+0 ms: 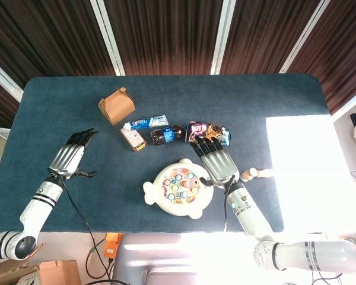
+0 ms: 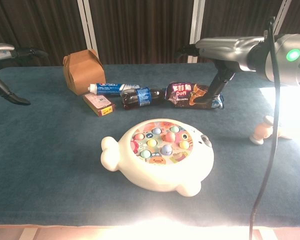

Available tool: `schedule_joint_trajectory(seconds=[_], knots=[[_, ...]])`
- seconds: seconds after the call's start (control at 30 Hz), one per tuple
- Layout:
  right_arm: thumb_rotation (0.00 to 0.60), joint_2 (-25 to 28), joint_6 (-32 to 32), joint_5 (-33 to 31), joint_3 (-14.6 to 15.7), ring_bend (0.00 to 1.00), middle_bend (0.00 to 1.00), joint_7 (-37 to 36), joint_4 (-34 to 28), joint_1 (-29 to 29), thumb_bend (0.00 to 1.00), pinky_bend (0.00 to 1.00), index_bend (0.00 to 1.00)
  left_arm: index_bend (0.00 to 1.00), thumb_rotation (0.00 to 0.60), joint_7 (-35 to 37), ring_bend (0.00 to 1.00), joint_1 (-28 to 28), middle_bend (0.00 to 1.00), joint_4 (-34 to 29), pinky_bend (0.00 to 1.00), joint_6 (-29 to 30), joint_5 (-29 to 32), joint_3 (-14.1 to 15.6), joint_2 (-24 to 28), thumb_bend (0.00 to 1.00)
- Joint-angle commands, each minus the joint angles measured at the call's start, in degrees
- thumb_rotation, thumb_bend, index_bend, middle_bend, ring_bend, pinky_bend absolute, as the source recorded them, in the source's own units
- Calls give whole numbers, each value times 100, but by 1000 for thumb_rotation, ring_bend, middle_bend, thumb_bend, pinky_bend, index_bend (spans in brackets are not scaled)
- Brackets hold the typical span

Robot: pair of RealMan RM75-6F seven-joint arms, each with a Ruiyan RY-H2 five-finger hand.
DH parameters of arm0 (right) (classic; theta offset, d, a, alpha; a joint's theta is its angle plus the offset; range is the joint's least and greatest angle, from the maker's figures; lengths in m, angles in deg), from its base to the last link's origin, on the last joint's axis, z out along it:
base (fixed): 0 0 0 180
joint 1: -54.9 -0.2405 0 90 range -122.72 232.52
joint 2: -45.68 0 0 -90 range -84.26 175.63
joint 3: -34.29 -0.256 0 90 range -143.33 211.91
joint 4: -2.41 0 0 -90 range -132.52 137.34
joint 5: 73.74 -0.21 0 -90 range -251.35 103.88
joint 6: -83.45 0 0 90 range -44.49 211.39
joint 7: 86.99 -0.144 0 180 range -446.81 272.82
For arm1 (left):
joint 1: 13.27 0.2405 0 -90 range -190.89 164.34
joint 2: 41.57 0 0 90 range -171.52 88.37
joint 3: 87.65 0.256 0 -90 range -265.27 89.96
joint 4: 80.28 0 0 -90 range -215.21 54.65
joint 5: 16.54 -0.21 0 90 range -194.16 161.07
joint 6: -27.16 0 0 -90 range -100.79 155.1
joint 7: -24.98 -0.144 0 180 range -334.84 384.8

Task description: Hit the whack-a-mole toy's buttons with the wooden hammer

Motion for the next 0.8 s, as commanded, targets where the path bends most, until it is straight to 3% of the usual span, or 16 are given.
schedule_joint_trajectory(seconds=[0.03, 0.17, 0.37, 0.57, 0.8], knots=[[600, 61, -30, 28, 58, 0, 0, -77, -9, -18, 180, 0, 0, 0, 600, -15, 0, 47, 0, -103, 70, 90, -50, 29, 87, 97], [600, 345, -138, 439, 288, 0, 0, -265, -115, 157, 180, 0, 0, 0, 600, -23, 0, 337, 0, -402, 70, 487, -429, 213, 398, 97], [600, 1311, -267, 1656, 824, 0, 0, -1549, -227, 1019, 180, 0, 0, 0, 600, 368, 0, 1446, 0, -745, 70, 1819, -1793, 988, 1031, 97], [600, 2065, -207, 2753, 1413, 0, 0, -2992, 312, 1790, 180, 0, 0, 0, 600, 887, 0, 2406, 0, -189, 70, 2780, -2688, 1730, 1064, 97], [600, 1842, -117, 3431, 1750, 0, 0, -4082, 1698, 2220, 180, 0, 0, 0, 600, 1533, 0, 3070, 0, 966, 70, 3556, -3223, 2031, 466, 97]])
